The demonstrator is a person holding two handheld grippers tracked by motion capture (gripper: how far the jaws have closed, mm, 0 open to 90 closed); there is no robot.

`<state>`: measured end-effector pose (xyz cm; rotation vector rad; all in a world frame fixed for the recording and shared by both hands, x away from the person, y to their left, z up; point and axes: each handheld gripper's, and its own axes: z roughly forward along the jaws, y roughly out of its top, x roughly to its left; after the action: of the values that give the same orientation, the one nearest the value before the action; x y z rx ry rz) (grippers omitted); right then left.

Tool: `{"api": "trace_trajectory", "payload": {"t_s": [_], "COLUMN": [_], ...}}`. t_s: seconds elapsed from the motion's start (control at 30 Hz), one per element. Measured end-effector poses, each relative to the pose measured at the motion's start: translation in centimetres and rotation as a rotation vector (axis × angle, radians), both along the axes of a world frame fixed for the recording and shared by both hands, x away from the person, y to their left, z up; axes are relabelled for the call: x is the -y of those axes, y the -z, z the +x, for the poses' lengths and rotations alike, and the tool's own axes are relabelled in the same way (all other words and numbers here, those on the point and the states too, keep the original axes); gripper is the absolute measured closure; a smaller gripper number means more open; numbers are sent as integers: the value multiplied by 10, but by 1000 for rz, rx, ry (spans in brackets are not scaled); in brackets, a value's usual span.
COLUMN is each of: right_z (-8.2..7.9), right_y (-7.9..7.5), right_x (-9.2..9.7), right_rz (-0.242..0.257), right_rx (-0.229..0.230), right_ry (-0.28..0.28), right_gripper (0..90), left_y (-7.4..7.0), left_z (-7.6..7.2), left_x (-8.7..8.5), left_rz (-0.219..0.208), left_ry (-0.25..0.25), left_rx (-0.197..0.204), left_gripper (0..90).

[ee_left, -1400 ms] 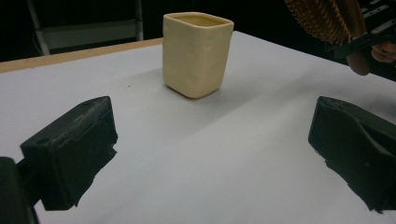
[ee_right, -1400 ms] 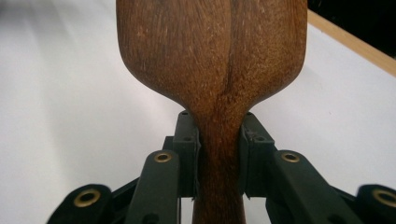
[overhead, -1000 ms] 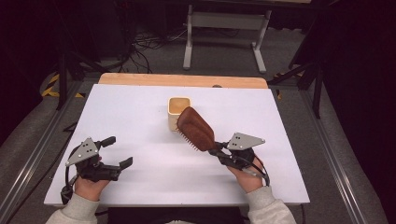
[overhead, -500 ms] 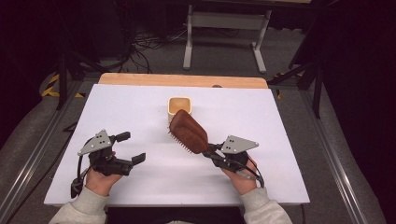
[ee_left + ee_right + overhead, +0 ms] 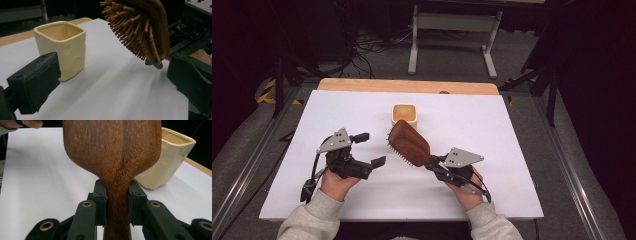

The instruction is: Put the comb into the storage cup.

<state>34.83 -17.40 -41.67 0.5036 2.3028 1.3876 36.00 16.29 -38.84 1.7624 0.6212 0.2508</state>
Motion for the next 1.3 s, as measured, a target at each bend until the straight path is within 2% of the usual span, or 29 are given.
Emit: {"api": "trace_trajectory", "payload": {"t_s": [0.33, 0.67, 0.83, 0.93, 1.03, 1.17, 1.2, 1.3], "right_z": [-1, -1, -2, -1, -2, -2, -2, -2], "right_y": [4, 5, 5, 5, 5, 6, 6, 7], "right_x": [-4, -5, -5, -5, -5, -5, -5, -6], "right_rz": [1, -5, -6, -5, -6, -9, -10, -25], "right_rx": [10, 17, 23, 26, 27, 31, 32, 44], "right_ry": [3, 15, 17, 17, 18, 23, 23, 27], "right_gripper": [723, 723, 722, 722, 722, 722, 721, 721], "left_y": [-8, -10, -8, -6, -5, -5, -6, -6], "left_z": [5, 9, 14, 15, 16, 16, 17, 18], "left_x": [29, 47, 62, 69, 71, 69, 69, 67], "left_rz": [-3, 19, 46, 66, 79, 64, 56, 43], "left_ry": [43, 35, 27, 16, 17, 23, 27, 27], "left_rx": [-9, -16, -39, -68, -66, -96, -123, -151], "left_gripper": [0, 0, 1, 16, 40, 104, 127, 183]}}
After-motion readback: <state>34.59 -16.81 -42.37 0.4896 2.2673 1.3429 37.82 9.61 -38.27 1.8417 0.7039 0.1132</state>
